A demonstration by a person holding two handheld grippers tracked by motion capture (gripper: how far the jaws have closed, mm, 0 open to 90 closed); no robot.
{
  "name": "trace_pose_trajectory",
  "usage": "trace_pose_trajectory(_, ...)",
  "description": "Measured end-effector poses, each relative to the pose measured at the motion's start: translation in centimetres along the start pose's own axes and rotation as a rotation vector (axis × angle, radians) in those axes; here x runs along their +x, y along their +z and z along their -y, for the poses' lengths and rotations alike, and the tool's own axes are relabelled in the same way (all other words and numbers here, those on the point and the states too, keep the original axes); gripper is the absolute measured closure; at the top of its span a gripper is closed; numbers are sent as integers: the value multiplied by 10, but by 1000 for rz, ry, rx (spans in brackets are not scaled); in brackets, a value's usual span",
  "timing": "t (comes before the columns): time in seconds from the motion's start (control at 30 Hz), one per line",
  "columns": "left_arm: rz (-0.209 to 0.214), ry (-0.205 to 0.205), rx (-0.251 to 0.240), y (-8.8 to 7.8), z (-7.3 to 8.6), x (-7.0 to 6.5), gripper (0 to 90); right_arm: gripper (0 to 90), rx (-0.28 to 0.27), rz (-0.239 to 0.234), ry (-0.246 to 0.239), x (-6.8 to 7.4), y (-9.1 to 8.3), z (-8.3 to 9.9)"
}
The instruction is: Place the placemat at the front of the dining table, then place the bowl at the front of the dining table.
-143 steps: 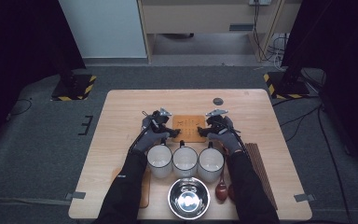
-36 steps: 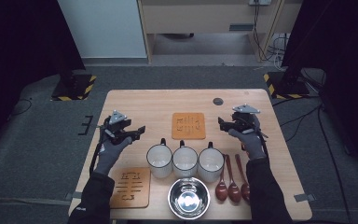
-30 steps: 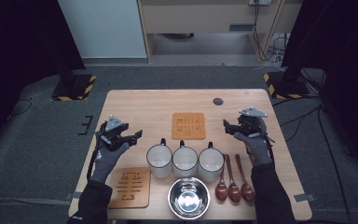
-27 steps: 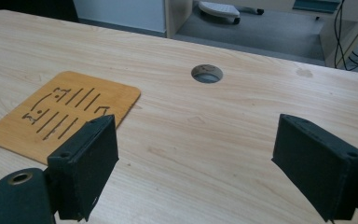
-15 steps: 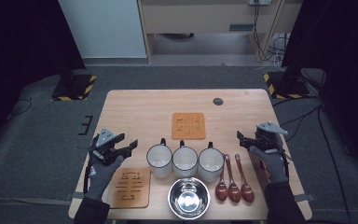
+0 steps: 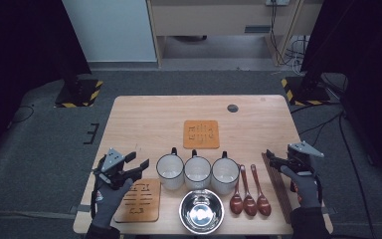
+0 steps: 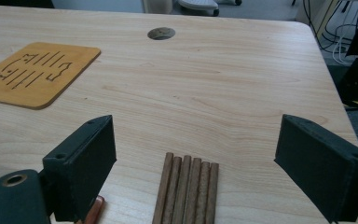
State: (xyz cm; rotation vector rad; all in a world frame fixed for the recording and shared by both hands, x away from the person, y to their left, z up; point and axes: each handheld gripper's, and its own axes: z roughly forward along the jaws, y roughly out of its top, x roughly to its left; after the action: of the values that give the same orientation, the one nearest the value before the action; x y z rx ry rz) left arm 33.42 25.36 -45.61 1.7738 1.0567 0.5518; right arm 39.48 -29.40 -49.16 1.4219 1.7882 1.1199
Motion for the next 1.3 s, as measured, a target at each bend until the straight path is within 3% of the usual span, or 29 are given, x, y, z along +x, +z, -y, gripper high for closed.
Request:
trace_pose_trajectory(0.33, 40, 52, 21, -8, 2, -16, 374, 115, 22, 21, -23, -1, 0, 5)
trace_pose_trajectory(0.5, 77, 51, 35, -12, 7, -25, 373, 113, 35, 28, -19, -6, -1, 9)
trace_pose_trajectory(0.73, 107, 68, 82, -12, 19, -34, 382, 111, 45, 42, -9, -11, -1, 12)
trace_pose_trajectory(1.0, 127, 75, 96, -13, 23, -41, 385, 109, 59, 43, -11, -12, 2, 15)
trace_pose_trajectory(1.3, 178, 82, 140, -2, 32, -56, 393, 103, 80, 53, -6, -18, 5, 20)
